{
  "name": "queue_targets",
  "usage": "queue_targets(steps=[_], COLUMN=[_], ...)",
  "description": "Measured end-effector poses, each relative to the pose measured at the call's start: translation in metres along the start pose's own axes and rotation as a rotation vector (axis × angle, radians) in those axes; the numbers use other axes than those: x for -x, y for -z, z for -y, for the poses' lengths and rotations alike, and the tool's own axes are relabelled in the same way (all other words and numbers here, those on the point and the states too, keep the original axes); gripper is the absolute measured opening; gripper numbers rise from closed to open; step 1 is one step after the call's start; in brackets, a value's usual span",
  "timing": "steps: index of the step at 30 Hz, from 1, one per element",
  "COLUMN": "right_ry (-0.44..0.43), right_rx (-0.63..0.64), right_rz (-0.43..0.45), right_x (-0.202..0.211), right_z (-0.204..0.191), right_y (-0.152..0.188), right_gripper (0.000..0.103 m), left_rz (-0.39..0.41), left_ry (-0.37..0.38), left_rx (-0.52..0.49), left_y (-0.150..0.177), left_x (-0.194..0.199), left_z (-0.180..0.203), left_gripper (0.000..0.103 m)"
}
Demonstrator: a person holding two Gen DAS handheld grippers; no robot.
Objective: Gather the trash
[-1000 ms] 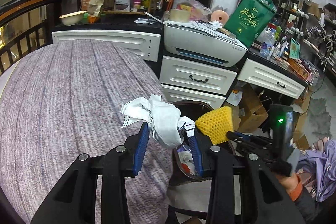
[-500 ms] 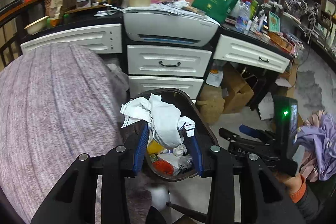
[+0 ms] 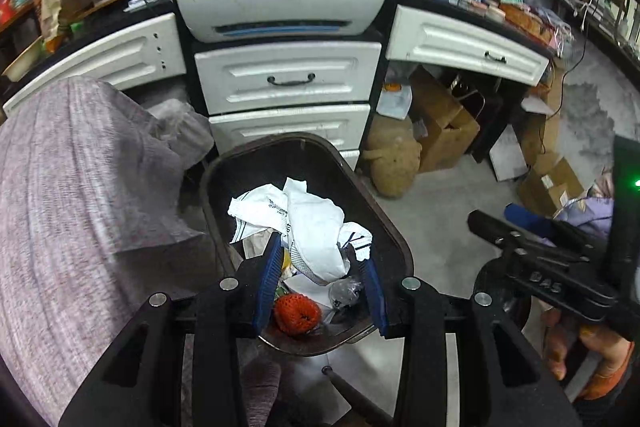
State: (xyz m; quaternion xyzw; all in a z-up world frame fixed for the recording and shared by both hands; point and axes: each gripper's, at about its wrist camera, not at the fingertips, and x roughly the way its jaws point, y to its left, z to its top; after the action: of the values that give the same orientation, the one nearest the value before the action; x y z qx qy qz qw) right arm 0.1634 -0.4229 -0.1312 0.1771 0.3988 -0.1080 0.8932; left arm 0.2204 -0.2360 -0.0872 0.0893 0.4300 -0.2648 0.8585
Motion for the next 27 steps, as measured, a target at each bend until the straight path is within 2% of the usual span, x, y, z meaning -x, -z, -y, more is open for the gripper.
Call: queue_targets(steps=[3, 8, 13, 15, 21, 27], right_ry=[0.004, 0.009, 0.017, 0.021, 0.02, 0.004], right_rx=[-0.002, -0.008, -0.023, -0.029, -0.032, -0.028], right_rz=[-0.001, -0.006, 0.004, 0.011, 0.027, 0.063], right_x=[0.0, 0.0, 0.002, 0.003, 0.008, 0.02], right_z=[0.002, 0.003, 0.005, 0.006, 0.001, -0.012], right_y=[0.0, 0.003, 0.002, 0.002, -0.001, -0.005], right_gripper=[0.069, 0.069, 0.078, 0.081, 0.083, 0.086], left_rz=[-0.022, -0.008, 0.015, 0.021, 0.047, 0.13], left_ry=[0.015, 0.033, 0.057, 0.076, 0.109, 0.102], left_rx=[-0.009, -0.028, -0.044, -0.038, -0.02, -0.014], left_y=[-0.001, 0.0, 0.001, 0.002, 0.004, 0.015], left_x=[-0.008, -0.01, -0.007, -0.004, 0.011, 0.047], left_z=[0.003, 0.009, 0.011, 0.01, 0.007, 0.001], left_gripper=[0.043, 0.08, 0.093, 0.095, 0.097, 0.097])
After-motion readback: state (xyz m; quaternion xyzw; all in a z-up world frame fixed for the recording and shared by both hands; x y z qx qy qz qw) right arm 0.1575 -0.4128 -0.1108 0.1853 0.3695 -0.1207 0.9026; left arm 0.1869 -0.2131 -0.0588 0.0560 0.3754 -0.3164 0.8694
